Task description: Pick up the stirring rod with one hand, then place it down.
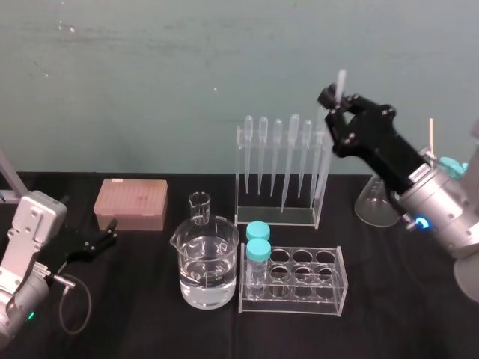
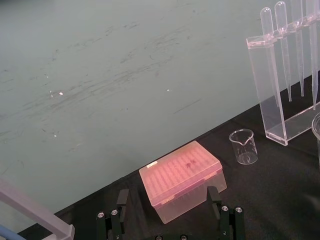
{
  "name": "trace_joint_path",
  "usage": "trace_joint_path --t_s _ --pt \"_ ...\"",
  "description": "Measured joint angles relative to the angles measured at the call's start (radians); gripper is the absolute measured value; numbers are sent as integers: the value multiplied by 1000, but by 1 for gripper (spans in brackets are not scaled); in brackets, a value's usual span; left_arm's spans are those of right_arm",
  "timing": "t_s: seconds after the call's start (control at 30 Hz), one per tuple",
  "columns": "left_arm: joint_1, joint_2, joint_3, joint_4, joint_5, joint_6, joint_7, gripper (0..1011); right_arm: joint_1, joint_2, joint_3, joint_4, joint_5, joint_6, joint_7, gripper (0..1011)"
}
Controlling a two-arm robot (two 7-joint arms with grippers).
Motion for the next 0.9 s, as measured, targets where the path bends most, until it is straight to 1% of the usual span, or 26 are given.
trace_joint_path --t_s 0.07,0.33,0.5,0.9 --pt "0 0 0 0 0 0 0 1000 -4 12 11 -21 16 19 3 72" --pt "0 0 0 0 0 0 0 1000 -18 43 28 -52 35 43 5 72" --pt "0 0 0 0 0 0 0 1000 -19 52 28 -54 39 48 7 71" --pt "0 0 0 0 0 0 0 1000 -9 55 19 -39 48 49 14 72"
